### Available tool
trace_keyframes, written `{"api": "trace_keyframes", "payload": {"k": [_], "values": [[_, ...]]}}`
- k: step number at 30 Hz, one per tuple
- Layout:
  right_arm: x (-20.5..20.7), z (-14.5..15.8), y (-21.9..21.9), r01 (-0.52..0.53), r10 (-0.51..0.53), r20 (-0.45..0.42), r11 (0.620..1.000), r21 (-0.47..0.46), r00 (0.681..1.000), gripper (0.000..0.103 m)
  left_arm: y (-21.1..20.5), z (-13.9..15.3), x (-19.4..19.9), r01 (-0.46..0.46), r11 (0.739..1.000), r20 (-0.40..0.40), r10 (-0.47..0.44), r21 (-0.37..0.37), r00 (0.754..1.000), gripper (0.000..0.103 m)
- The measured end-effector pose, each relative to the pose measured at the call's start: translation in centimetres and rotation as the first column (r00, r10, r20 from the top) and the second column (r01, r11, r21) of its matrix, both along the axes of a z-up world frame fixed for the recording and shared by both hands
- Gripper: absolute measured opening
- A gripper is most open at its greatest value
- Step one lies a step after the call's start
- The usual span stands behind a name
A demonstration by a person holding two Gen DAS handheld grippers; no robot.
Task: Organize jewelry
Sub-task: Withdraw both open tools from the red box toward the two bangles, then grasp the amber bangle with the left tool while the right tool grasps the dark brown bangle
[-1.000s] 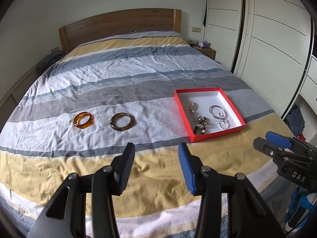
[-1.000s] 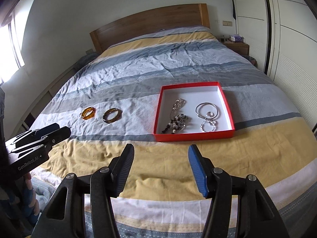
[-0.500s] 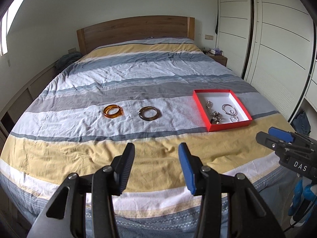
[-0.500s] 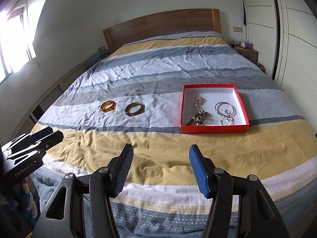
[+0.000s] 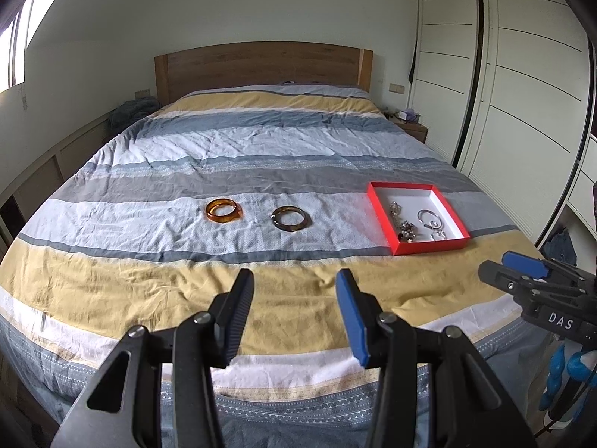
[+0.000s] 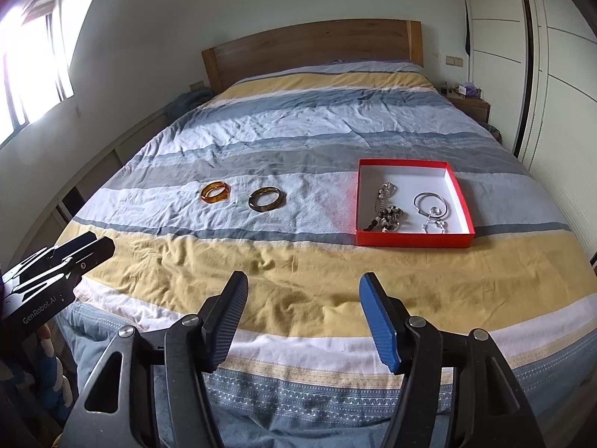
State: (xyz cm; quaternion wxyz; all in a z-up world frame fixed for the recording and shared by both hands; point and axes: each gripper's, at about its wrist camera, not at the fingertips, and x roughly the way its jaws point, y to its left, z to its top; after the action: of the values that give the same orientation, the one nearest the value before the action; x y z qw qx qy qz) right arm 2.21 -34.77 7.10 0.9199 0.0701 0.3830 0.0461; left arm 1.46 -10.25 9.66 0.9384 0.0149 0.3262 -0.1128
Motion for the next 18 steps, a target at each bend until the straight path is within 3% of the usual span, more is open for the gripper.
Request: {"api": "trace_keyframes", "payload": {"k": [7,18], "values": [[0.3,0.1,2.4,-0.035,0.034,-0.01,0.999,-0.033,0.999,0.063,2.5,-0.6,-0.2,-0.031,0.999,-0.002,0.031,-0.016,1.0,0.044],[2.0,-1.4,5.8,-0.103,0.099,-0.063,0.993,-0.053,0.993,0.063,6.9,-2.9,1.0,-0.113,0.994,-0.072,0.113,0.004,0.991,0.044]]}}
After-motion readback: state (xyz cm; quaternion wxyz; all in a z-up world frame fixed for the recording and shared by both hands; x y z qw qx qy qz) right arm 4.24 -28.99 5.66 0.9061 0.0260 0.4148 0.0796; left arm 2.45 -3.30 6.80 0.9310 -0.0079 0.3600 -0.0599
